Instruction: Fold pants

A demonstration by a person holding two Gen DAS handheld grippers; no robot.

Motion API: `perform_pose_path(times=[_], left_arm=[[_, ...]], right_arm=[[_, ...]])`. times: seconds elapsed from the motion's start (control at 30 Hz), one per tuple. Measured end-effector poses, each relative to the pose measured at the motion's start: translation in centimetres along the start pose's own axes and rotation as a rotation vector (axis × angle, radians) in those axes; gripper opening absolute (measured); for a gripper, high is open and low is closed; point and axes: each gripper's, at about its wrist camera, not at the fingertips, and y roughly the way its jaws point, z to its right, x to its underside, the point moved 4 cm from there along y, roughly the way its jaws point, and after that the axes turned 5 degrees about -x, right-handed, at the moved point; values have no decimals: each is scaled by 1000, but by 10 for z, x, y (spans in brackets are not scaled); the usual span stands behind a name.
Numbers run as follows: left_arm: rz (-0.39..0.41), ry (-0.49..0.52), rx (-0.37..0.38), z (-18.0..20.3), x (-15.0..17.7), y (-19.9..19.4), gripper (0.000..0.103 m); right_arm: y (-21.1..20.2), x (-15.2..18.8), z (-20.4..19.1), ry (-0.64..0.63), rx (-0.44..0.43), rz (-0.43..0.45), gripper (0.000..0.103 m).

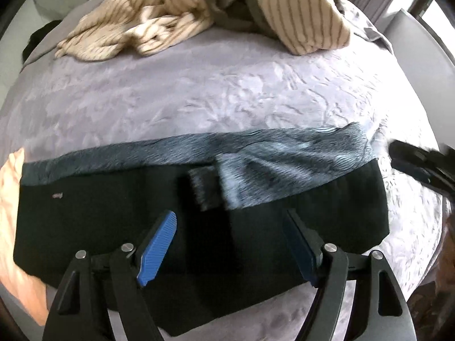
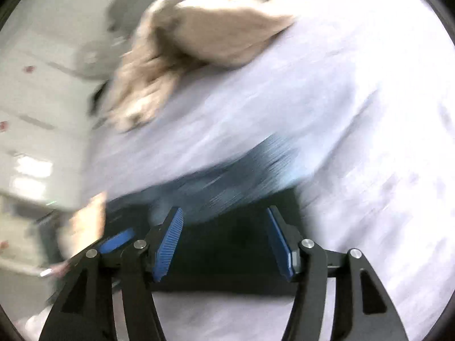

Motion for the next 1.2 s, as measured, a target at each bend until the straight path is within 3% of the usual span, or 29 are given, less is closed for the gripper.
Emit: perform_pose_path(times=[0.07,0.1,0.17,0.23,0.3,0.4,0.53,0.67,1.0,1.03,1.07,1.2], left_arm=[[-9,18,13,9,0,5,78],[-14,30,13,15,0,10,78],[-23,55,-20,21,3,22,78],[-54,66,-74,18,11,38,78],[-92,47,-81,7,19,51,85],[-108,13,-74,-6,24,45,86],[-88,38,-115,-17,29,22,86],[-88,26,-122,-25,44,-3,86],[-80,-104,-158,-23,86,-61,87],[-76,-113,-166,-23,90,-65,89],[-76,-127,-176,-23,96,-69,102],[-63,-165,-206,-27,111,-83,103]], right_arm=[[15,-12,22,36,20,-19,58],[32,-14,35,65,1,-70,41],[56,-9,47,113,8,-137,39],[63,-8,41,88,57,-124,39],[65,-5,25,9,131,-119,44],[67,-4,4,-121,216,-143,52],[54,1,-11,-178,255,-155,61],[25,24,-25,-205,206,-157,73],[-8,83,-31,-174,114,-266,78],[-10,85,-32,-178,107,-271,79],[-10,87,-34,-187,101,-275,79],[-11,95,-43,-254,82,-299,81]])
